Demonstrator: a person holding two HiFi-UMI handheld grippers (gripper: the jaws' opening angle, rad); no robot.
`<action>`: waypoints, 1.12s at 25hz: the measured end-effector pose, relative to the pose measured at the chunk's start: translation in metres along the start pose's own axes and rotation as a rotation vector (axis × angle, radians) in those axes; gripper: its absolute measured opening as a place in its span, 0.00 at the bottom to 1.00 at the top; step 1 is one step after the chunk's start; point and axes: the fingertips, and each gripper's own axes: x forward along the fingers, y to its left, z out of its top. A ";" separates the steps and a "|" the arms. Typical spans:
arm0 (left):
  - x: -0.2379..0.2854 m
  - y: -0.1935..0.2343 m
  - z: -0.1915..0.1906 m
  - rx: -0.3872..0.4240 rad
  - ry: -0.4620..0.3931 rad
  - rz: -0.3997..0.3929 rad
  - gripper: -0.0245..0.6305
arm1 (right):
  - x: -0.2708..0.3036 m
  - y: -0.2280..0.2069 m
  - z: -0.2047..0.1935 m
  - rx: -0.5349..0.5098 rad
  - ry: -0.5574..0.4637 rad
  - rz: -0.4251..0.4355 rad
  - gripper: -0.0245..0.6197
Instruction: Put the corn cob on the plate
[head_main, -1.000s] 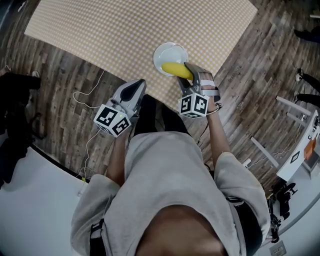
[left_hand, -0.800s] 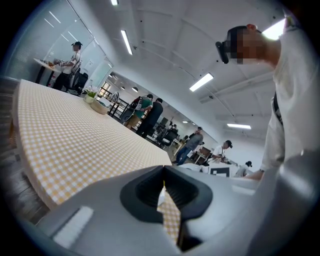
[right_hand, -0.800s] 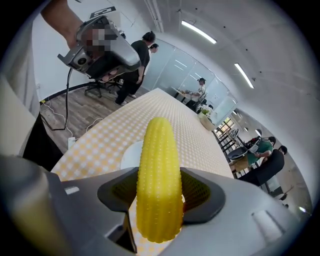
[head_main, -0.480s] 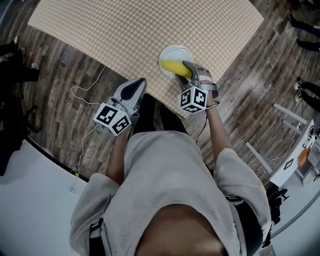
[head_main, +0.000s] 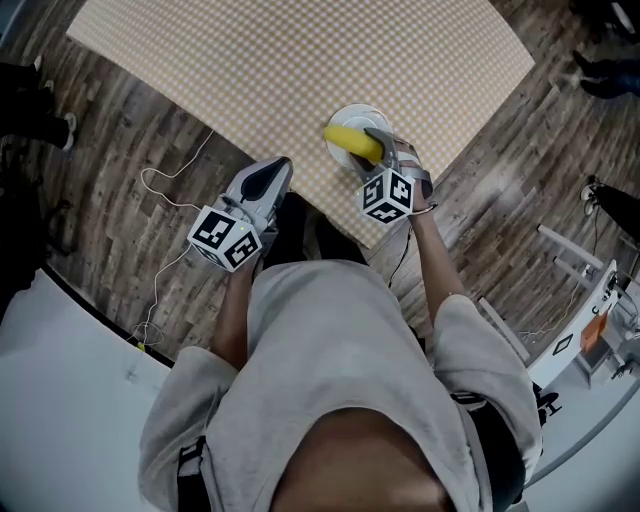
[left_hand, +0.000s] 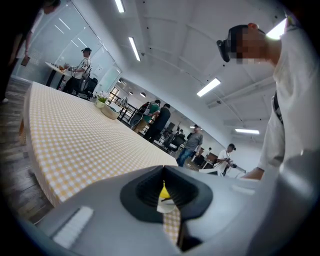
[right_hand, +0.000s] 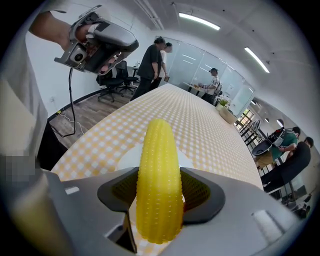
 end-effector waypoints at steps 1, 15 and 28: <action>0.001 0.001 0.001 0.000 -0.001 0.002 0.05 | 0.002 -0.001 0.000 0.002 0.001 0.008 0.43; 0.013 0.008 0.007 -0.019 -0.009 0.018 0.05 | 0.016 -0.002 -0.008 0.049 0.002 0.130 0.43; 0.014 0.009 0.005 -0.026 -0.008 0.019 0.05 | 0.019 -0.002 -0.008 0.117 -0.051 0.211 0.43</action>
